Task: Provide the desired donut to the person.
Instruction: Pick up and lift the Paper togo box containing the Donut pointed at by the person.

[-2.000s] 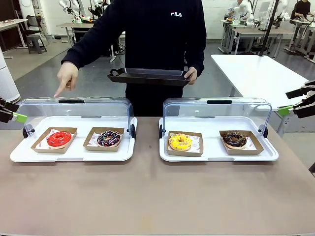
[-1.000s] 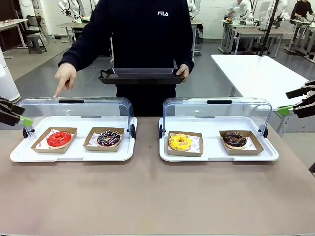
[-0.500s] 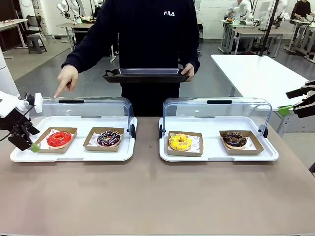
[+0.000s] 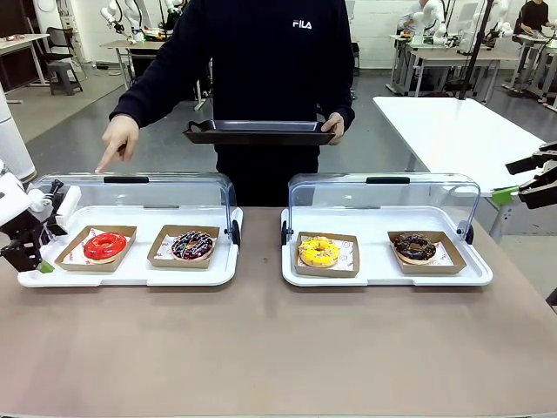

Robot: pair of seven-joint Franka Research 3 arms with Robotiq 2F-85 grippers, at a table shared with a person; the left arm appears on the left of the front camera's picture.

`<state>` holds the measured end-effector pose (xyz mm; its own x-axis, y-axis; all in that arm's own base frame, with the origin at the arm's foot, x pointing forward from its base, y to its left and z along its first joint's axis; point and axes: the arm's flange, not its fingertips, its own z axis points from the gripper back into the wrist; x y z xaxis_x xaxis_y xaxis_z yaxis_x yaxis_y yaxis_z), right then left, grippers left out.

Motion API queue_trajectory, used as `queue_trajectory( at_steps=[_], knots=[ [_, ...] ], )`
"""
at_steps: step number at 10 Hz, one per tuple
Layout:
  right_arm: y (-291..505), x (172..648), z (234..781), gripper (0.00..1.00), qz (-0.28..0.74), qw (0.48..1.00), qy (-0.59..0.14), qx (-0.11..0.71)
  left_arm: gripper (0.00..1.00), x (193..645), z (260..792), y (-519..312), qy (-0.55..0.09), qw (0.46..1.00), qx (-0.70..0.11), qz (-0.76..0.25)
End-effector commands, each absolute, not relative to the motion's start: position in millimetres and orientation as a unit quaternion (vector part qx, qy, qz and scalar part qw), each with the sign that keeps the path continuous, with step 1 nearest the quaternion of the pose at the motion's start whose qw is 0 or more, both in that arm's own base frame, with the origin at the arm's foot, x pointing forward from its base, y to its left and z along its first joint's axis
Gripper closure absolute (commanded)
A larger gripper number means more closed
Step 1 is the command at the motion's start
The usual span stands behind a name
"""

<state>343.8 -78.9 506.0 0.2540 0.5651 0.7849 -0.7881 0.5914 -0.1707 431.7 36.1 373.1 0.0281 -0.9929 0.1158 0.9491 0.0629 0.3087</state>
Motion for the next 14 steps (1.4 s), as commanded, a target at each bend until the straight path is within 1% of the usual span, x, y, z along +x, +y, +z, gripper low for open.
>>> queue_trajectory(
  at_steps=[1, 2, 3, 5, 10, 11, 12, 13, 14],
  knots=[
    [-79, 345, 504, 0.00, 0.435, 0.776, -0.436, 0.137, 0.00, 441, 359, 31, -0.158, 0.698, 0.094, -0.692],
    [-79, 345, 504, 0.00, 0.435, 0.776, -0.436, 0.137, 0.00, 452, 350, 29, -0.135, 0.706, 0.091, -0.690],
    [-79, 345, 504, 0.00, 0.435, 0.776, -0.436, 0.137, 0.00, 458, 345, 28, -0.125, 0.712, 0.087, -0.685],
    [-79, 345, 504, 0.00, 0.435, 0.776, -0.436, 0.137, 0.00, 462, 338, 31, -0.100, 0.720, 0.093, -0.681],
    [-79, 345, 504, 0.00, 0.435, 0.776, -0.436, 0.137, 0.00, 470, 333, 33, -0.092, 0.721, 0.100, -0.680],
    [-79, 345, 504, 0.00, 0.435, 0.776, -0.436, 0.137, 0.43, 472, 332, 34, -0.081, 0.717, 0.096, -0.685],
    [-79, 345, 504, 0.00, 0.435, 0.776, -0.436, 0.137, 0.59, 473, 333, 35, -0.086, 0.719, 0.097, -0.683],
    [-79, 345, 504, 0.00, 0.435, 0.776, -0.436, 0.137, 1.00, 474, 334, 35, -0.084, 0.720, 0.092, -0.682],
    [-79, 345, 504, 0.00, 0.435, 0.776, -0.436, 0.137, 1.00, 474, 333, 35, -0.075, 0.722, 0.093, -0.682]
  ],
)
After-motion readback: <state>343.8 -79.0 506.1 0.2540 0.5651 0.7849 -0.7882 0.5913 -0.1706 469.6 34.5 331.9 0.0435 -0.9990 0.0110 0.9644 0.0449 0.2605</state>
